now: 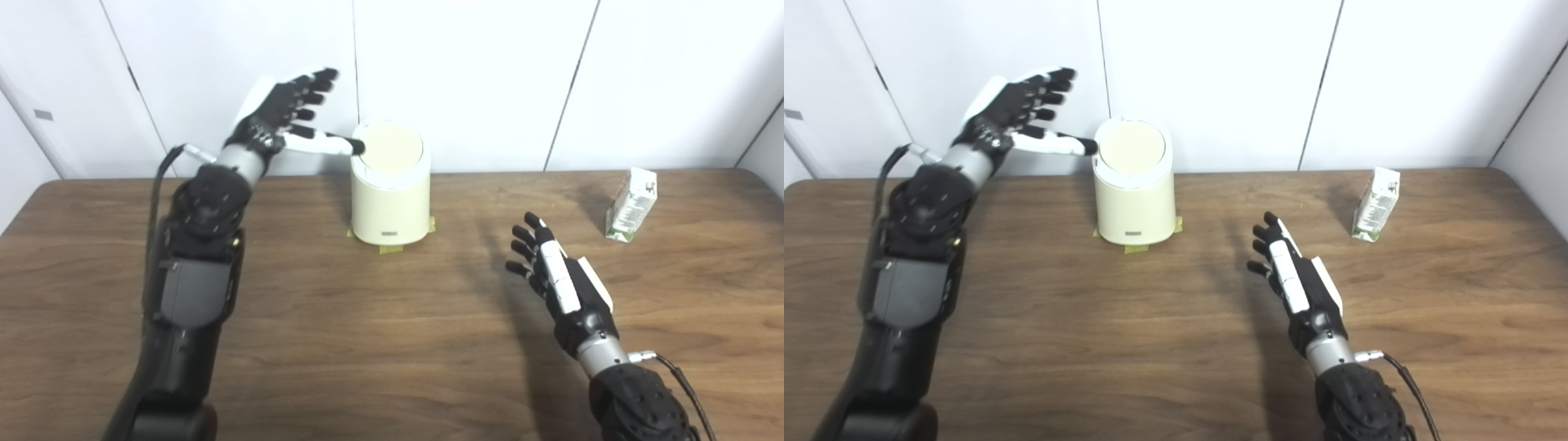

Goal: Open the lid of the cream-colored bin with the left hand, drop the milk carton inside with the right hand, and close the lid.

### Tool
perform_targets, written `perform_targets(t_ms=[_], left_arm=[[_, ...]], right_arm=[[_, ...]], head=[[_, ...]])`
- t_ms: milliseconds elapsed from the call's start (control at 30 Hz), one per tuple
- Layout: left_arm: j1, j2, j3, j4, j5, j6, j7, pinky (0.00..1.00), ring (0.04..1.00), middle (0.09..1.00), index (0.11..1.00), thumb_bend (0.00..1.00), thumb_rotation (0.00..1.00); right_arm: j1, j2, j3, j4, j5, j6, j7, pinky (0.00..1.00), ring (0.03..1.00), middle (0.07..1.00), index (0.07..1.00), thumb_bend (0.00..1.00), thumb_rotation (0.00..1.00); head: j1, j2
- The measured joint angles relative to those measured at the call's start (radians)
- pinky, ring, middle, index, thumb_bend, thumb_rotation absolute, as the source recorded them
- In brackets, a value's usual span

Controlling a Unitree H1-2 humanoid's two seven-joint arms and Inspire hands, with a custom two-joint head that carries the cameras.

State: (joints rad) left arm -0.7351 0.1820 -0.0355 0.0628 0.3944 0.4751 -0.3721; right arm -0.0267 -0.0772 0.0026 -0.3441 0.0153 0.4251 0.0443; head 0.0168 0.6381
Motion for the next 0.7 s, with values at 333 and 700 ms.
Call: perform_targets(t_ms=[333,700], left_arm=[[-0.141,0.056,-0.14,0.229,0.043,0.0,-0.082,0.82,0.895,0.929,0.917,0.87,0.15],[-0.242,0.035,-0.212,0.431,0.073,0.0,-0.049,0.85,0.893,0.909,0.907,0.84,0.07]], right_arm=[[0.007,0.003,0.009,0.0,0.0,0.001,0.003,0.82,0.932,0.942,0.966,0.56,0.99],[0.006,0.021,0.011,0.0,-0.005,0.001,-0.001,0.86,0.946,0.95,0.967,0.58,0.99]], head=[[-0.003,0.0],[-0.008,-0.009]])
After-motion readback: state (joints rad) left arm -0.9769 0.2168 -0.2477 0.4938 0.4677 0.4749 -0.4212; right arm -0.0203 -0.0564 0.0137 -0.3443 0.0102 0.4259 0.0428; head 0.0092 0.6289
